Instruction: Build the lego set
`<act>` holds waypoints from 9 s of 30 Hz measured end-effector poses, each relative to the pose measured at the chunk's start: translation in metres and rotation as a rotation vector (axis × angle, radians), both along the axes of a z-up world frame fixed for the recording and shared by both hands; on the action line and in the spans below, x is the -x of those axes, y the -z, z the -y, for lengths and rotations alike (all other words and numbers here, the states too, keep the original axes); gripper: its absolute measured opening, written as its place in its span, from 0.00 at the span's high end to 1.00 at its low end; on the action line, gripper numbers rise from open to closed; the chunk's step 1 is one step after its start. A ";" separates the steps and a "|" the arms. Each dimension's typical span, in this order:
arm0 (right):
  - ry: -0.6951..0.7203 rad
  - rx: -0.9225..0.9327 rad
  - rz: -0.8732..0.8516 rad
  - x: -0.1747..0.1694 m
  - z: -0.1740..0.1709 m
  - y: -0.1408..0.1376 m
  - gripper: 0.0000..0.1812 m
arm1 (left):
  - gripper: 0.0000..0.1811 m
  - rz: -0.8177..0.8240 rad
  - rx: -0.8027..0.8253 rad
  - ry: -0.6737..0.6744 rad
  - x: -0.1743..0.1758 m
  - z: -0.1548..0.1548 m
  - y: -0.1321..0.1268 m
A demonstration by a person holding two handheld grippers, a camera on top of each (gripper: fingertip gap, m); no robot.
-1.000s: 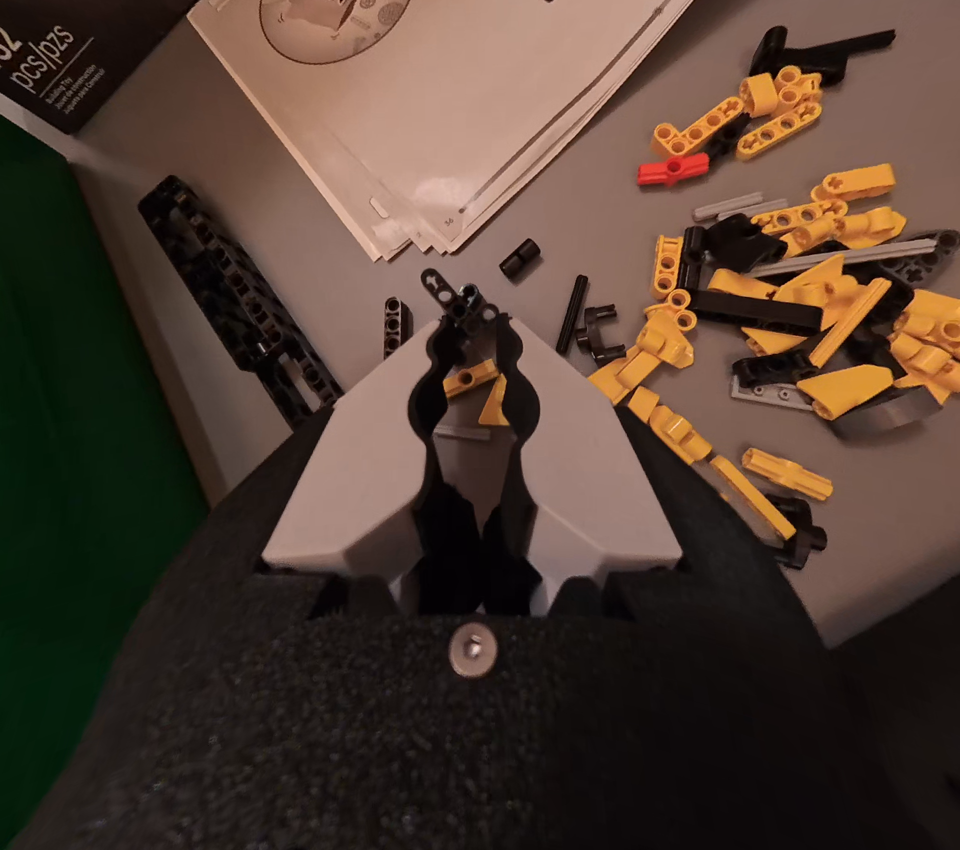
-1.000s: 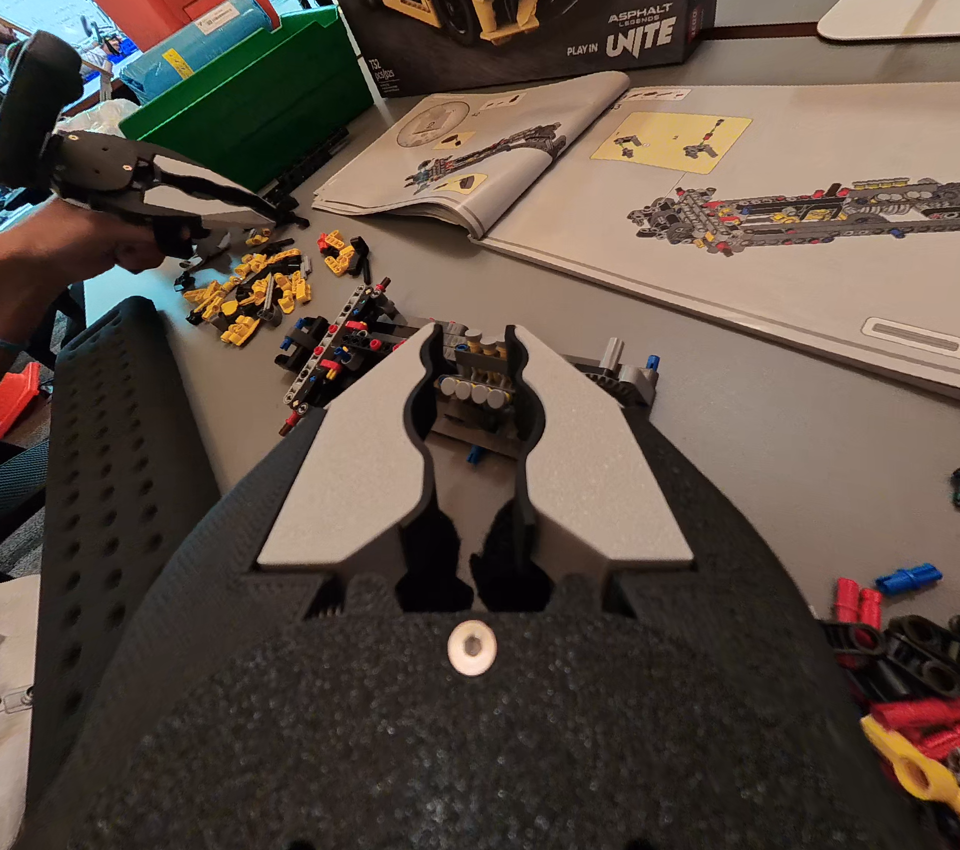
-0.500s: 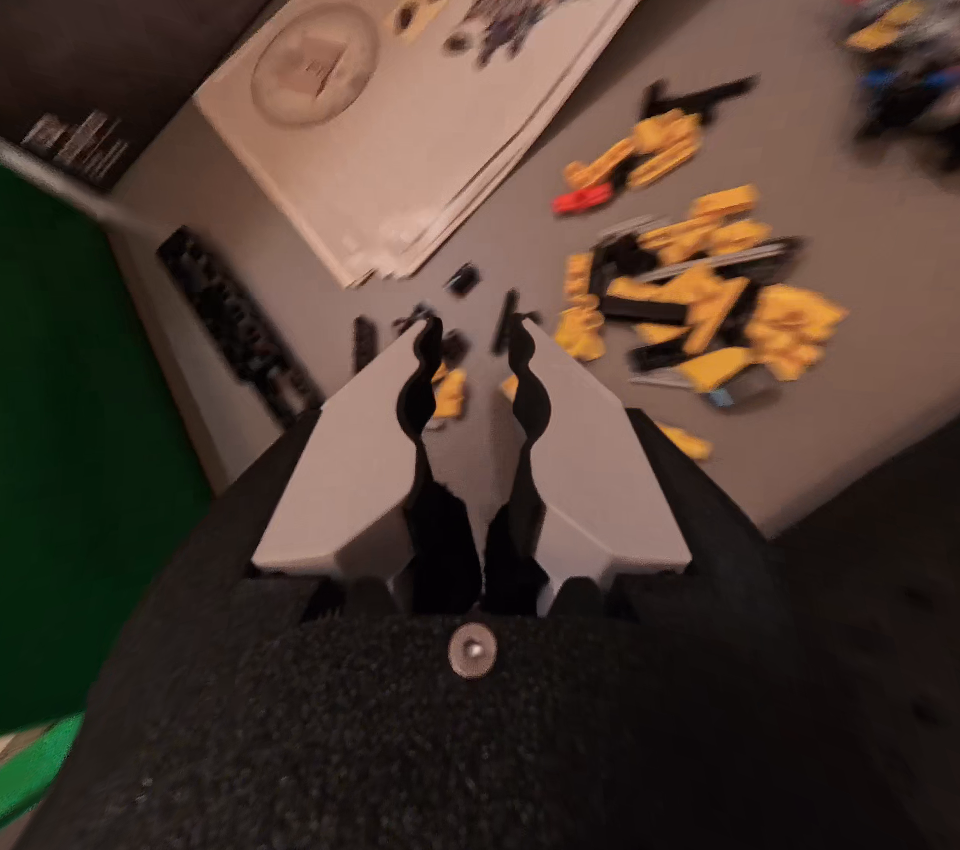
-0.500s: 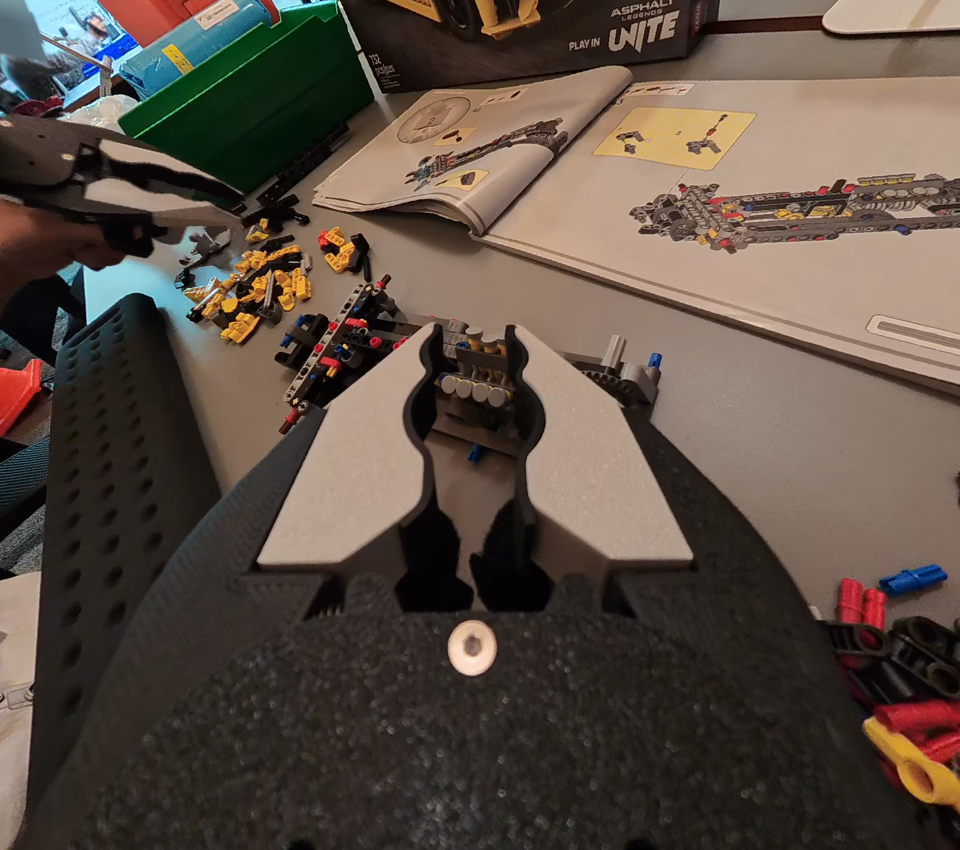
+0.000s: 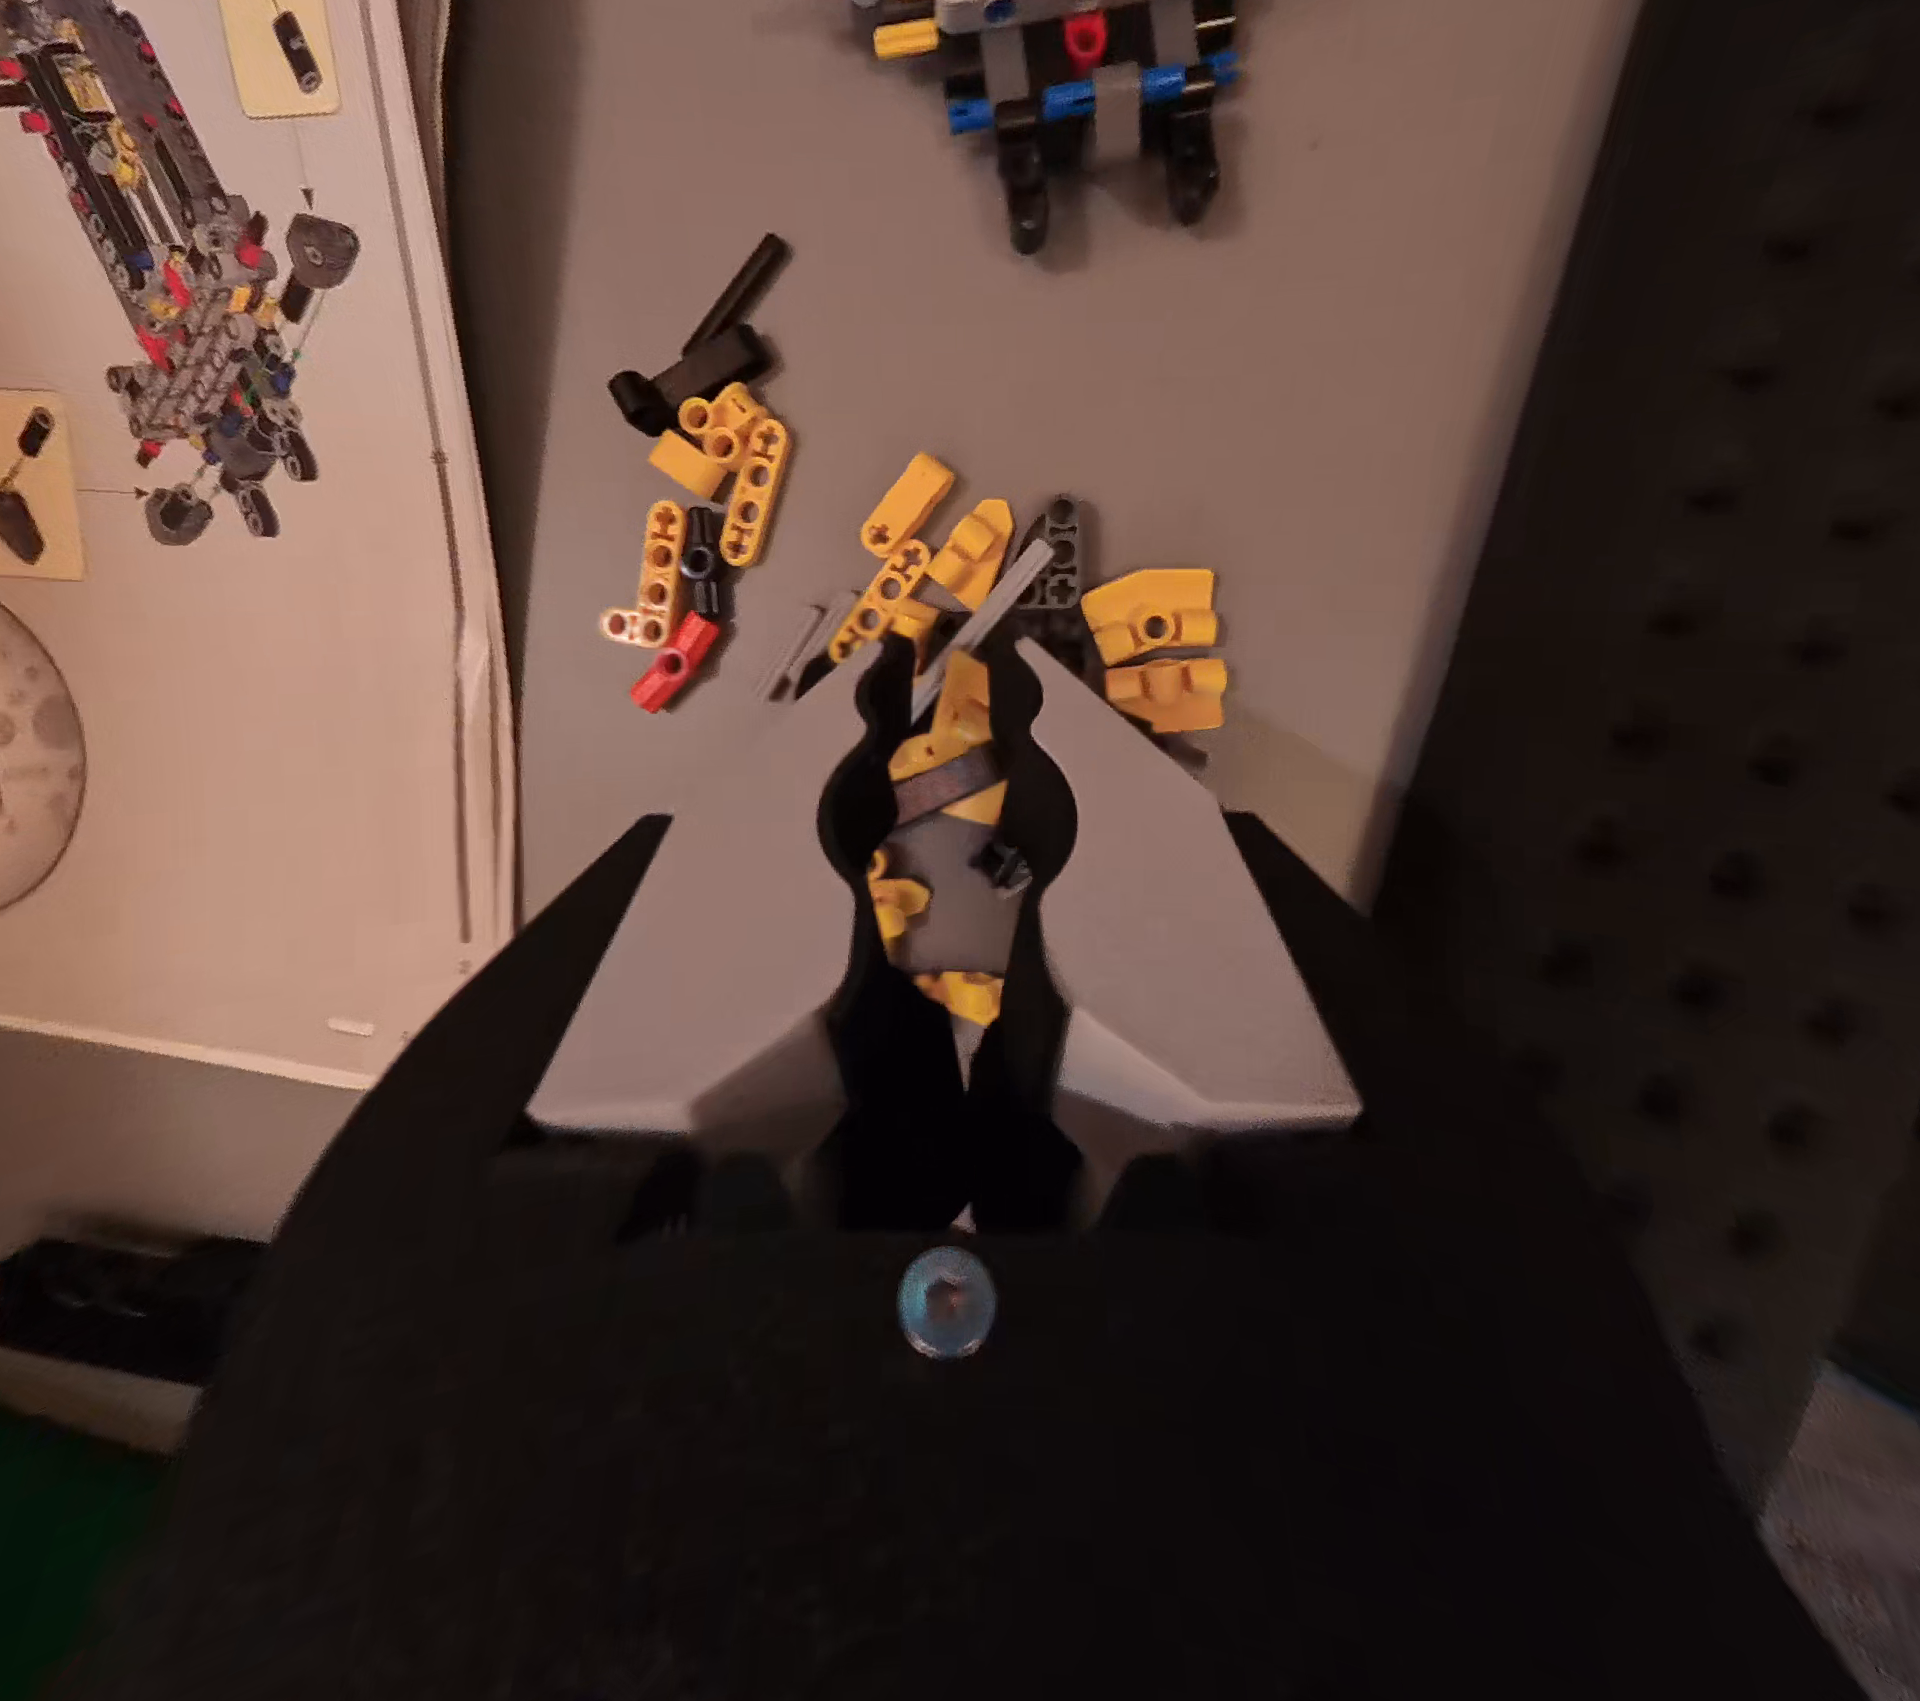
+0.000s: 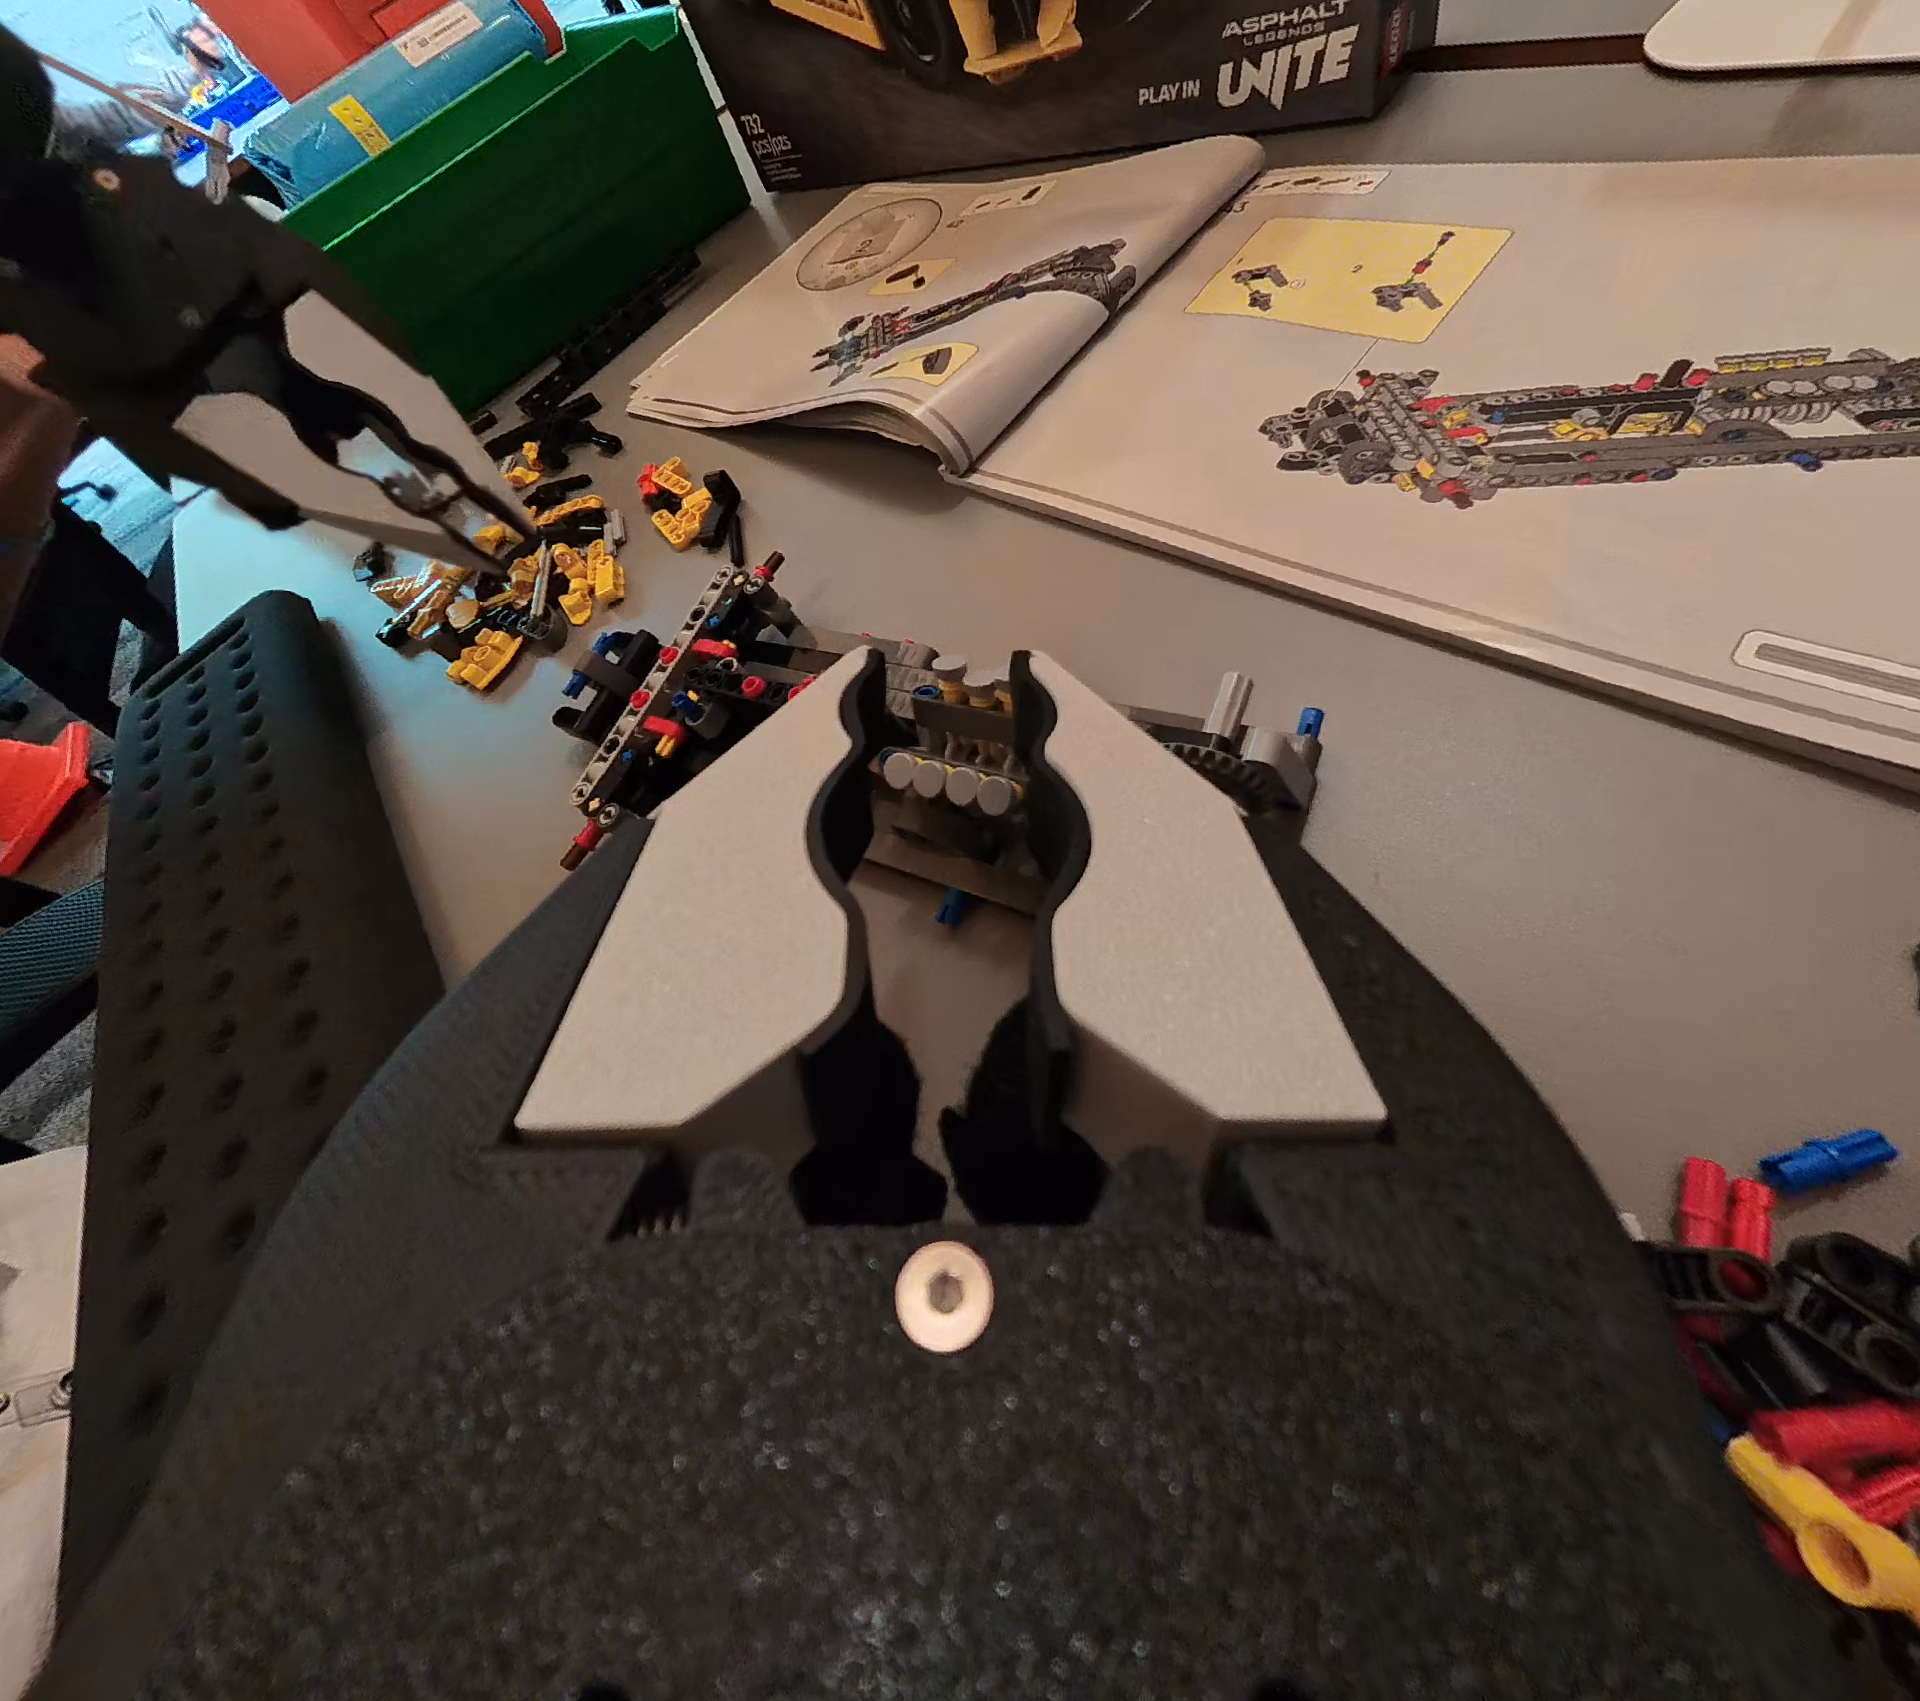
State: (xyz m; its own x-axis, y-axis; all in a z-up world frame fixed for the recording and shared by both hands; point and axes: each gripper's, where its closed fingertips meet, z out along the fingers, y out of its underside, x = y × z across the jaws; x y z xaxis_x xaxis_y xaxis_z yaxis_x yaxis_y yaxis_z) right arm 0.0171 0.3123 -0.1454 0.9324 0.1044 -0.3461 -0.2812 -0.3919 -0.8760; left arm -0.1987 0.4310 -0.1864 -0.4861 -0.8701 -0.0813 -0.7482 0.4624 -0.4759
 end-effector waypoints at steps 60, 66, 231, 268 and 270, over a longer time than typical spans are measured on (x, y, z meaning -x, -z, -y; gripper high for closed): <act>-0.020 0.015 -0.008 0.004 0.000 0.003 0.88 | 0.98 -0.065 -0.218 -0.439 0.037 -0.147 -0.034; -0.023 0.016 -0.010 0.005 -0.001 0.004 0.88 | 0.98 -0.044 -0.317 -0.860 0.125 -0.143 -0.051; -0.014 0.042 -0.026 0.001 -0.004 0.010 0.88 | 0.81 0.029 -0.173 -0.697 0.132 -0.100 0.006; 0.034 -0.048 -0.010 -0.015 -0.006 -0.003 0.89 | 0.96 0.154 0.014 -0.722 0.017 -0.059 0.003; 0.035 -0.048 -0.008 -0.015 -0.005 -0.003 0.89 | 0.96 0.141 -0.010 -0.736 0.012 -0.069 0.006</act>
